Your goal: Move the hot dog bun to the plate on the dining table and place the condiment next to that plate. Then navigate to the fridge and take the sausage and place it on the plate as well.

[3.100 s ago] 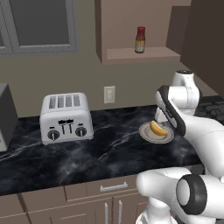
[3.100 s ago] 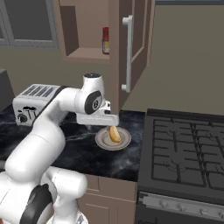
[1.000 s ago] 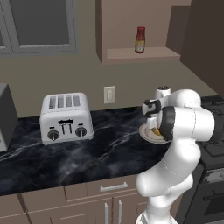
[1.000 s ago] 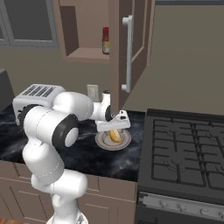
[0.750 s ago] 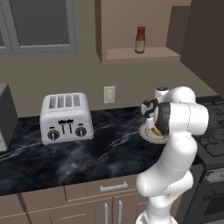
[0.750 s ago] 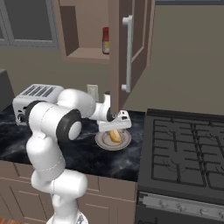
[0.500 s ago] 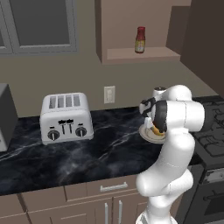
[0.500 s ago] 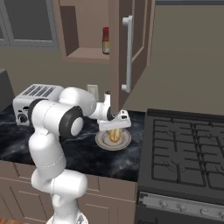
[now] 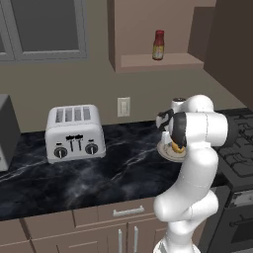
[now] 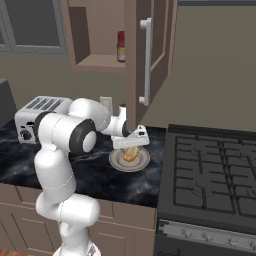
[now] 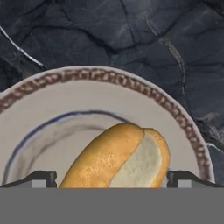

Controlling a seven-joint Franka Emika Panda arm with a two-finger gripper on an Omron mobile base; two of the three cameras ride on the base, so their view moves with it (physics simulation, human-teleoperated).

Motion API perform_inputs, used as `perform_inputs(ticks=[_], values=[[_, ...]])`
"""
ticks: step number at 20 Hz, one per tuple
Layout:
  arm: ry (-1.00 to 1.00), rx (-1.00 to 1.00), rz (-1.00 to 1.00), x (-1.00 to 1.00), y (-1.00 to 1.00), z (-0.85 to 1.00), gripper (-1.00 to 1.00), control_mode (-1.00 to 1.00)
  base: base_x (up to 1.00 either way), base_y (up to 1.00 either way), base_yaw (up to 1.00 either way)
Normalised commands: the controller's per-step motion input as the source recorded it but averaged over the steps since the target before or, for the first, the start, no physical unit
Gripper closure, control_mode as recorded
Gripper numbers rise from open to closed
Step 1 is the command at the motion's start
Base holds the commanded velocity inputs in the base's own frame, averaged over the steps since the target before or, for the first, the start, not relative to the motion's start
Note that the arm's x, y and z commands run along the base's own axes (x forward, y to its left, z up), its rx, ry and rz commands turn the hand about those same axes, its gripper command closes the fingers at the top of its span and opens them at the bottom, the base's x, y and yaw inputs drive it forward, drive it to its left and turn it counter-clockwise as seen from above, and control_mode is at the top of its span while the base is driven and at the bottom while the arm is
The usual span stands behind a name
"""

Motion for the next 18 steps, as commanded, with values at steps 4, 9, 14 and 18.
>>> perform_inputs(ticks=[4, 9, 14, 18], values=[[0.00, 0.00, -0.14, -0.12, 0.00, -0.12, -1.00, -1.00, 0.00, 0.00, 0.00], [0.00, 0.00, -0.23, -0.13, 0.00, -0.14, -1.00, -1.00, 0.00, 0.00, 0.00], [0.00, 0.00, -0.18, -0.11, 0.00, -0.21, -1.00, -1.00, 0.00, 0.00, 0.00], [0.02, 0.00, -0.07, -0.03, 0.01, -0.36, 1.00, -1.00, 0.00, 0.00, 0.00]])
